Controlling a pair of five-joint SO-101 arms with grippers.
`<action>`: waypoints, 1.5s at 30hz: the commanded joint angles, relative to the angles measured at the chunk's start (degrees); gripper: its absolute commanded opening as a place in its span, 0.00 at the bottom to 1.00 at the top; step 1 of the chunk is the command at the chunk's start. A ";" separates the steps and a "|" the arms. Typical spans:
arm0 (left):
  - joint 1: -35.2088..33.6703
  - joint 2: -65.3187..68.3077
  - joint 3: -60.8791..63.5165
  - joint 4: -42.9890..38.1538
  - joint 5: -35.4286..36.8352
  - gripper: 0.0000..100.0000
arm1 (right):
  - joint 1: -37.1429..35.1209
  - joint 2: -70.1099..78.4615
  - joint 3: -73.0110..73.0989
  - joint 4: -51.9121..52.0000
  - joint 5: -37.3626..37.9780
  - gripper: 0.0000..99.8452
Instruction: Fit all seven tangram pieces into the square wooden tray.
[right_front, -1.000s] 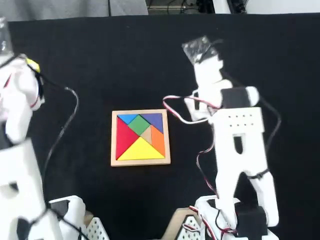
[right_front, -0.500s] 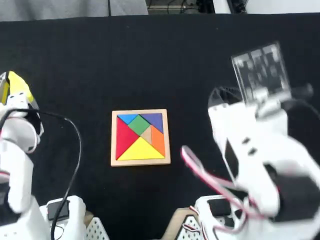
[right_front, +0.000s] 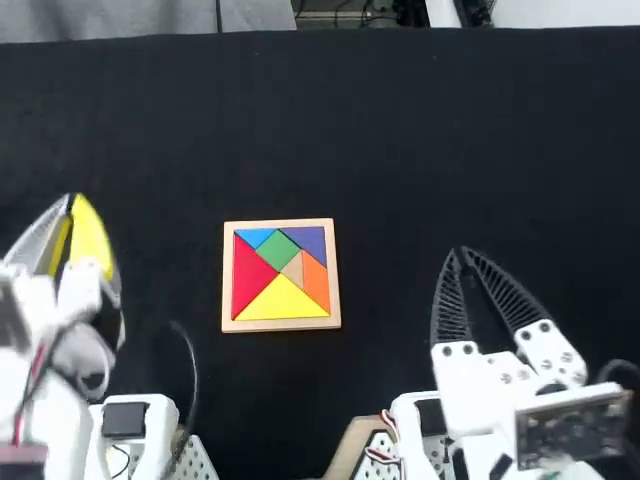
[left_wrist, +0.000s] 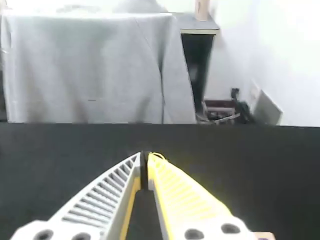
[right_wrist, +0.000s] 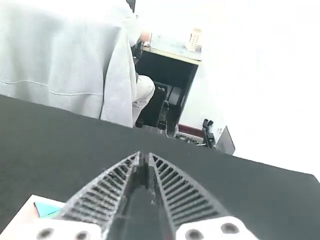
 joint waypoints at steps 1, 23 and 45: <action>-3.82 -13.27 8.84 -0.70 -0.26 0.04 | 0.62 -8.92 11.38 -5.54 -0.18 0.01; -5.23 -21.80 65.71 -38.07 -5.63 0.04 | 7.47 -21.49 49.98 -28.57 -0.62 0.01; -1.36 -21.71 69.32 -28.84 -2.20 0.04 | 5.19 -21.41 76.53 -40.70 -0.53 0.01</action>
